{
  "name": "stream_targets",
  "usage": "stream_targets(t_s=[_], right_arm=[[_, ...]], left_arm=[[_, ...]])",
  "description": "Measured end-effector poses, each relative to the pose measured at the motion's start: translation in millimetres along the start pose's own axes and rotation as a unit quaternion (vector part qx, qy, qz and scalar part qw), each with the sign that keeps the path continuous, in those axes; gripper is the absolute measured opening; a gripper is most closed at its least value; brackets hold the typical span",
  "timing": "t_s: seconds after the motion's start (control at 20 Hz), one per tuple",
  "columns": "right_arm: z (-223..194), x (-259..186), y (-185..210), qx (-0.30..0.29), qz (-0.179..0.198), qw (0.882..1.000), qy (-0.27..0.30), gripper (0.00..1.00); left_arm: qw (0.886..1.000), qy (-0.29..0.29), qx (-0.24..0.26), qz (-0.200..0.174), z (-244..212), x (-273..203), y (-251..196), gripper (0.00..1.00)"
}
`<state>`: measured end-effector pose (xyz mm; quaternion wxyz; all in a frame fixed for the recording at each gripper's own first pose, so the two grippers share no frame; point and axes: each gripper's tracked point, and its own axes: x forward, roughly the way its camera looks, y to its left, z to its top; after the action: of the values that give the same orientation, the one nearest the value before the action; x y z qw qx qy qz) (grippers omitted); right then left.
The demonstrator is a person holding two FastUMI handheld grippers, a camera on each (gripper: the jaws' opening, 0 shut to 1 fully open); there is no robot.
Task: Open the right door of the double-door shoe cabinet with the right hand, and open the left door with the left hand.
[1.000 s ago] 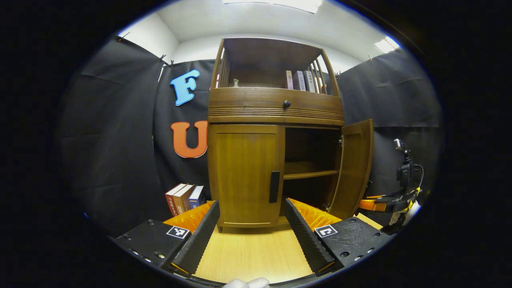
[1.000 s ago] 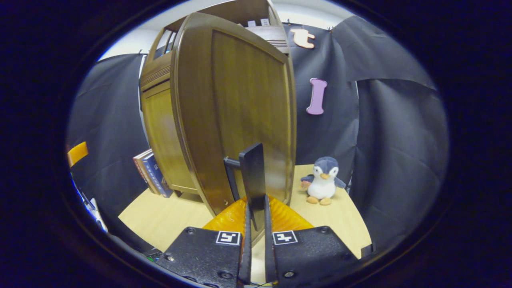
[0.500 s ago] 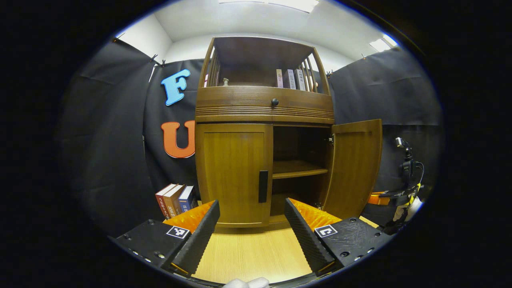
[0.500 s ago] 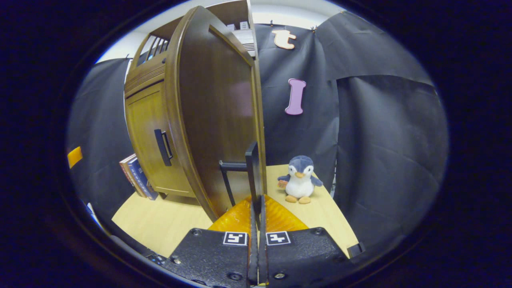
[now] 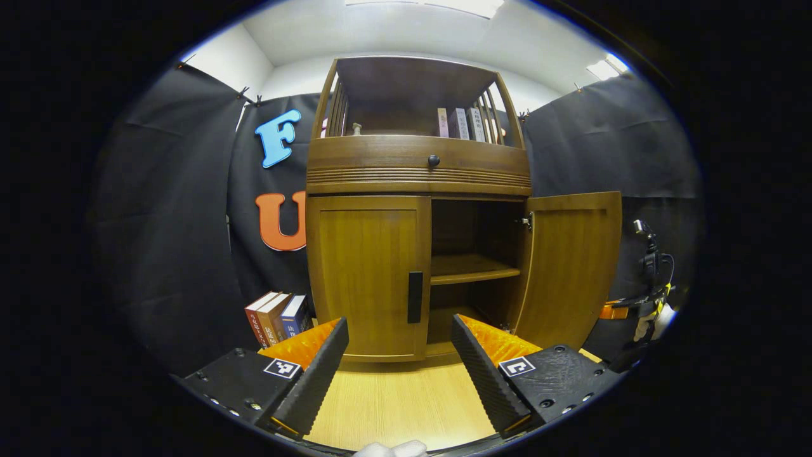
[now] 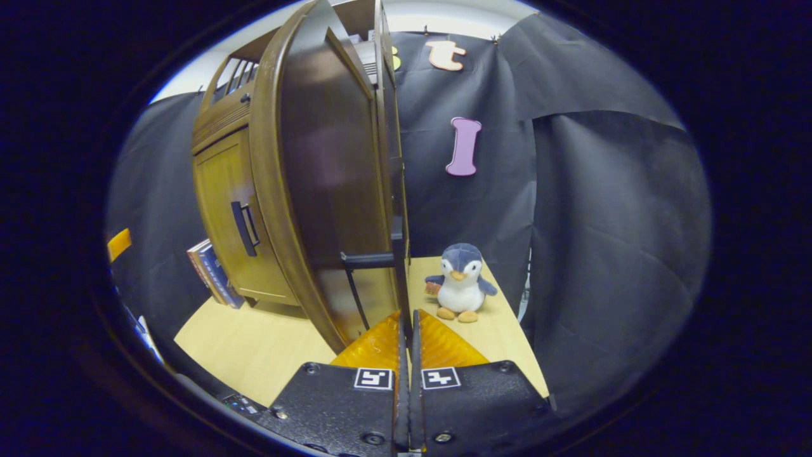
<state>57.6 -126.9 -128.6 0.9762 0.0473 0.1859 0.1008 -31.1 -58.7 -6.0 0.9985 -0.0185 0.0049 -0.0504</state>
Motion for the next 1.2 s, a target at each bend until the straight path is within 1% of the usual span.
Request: stream_targets(t_s=[0.2,0.4,0.6,0.8,0.9,0.95,1.0,1.05,1.1,1.15,1.2], right_arm=[[0.8,0.6,-9.8,-0.014,0.019,1.0,-0.004,0.04],[3.7,4.0,-16.9,-0.043,0.038,0.998,-0.009,0.04],[2.7,8.2,-17.2,-0.06,0.065,0.996,0.001,0.04],[2.6,5.5,-19.6,-0.077,0.075,0.994,0.007,0.04],[0.5,-1.3,-24.3,-0.1,0.07,0.993,0.012,0.06],[-1.0,-7.0,-27.9,-0.108,0.064,0.992,0.014,0.12],[-1.5,-13.4,-30.8,-0.111,0.06,0.992,0.016,0.14],[-3.7,-19.0,-32.4,-0.112,0.054,0.992,0.019,0.28],[-5.1,-25.8,-34.7,-0.115,0.047,0.992,0.02,0.32],[-4.5,-34.2,-36.1,-0.121,0.037,0.992,0.018,0.46],[-5.3,-41.6,-34.2,-0.13,0.031,0.991,0.018,0.6]], left_arm=[[1.0,-0.001,0.007,0.003,2.3,6.9,-9.2,0.98],[1.0,-0.002,0.011,0.001,4.0,12.4,-20.9,0.98],[1.0,-0.006,0.014,-0.001,7.1,15.9,-28.2,0.98],[1.0,-0.003,0.014,-0.001,5.9,16.8,-27.8,0.96],[1.0,-0.002,0.014,0.002,4.4,14.3,-23.9,0.96],[1.0,-0.002,0.014,0.002,3.3,13.7,-21.5,0.96],[1.0,0.001,0.013,0.002,1.6,13.8,-19.4,0.96],[1.0,0.003,0.012,0.001,-0.8,13.6,-16.6,0.96],[1.0,0.005,0.011,0.002,-3.0,13.1,-13.1,0.96],[1.0,0.006,0.009,0.001,-4.3,13.0,-10.6,1.0],[1.0,0.007,0.008,0.0,-5.4,13.3,-8.1,1.0]])
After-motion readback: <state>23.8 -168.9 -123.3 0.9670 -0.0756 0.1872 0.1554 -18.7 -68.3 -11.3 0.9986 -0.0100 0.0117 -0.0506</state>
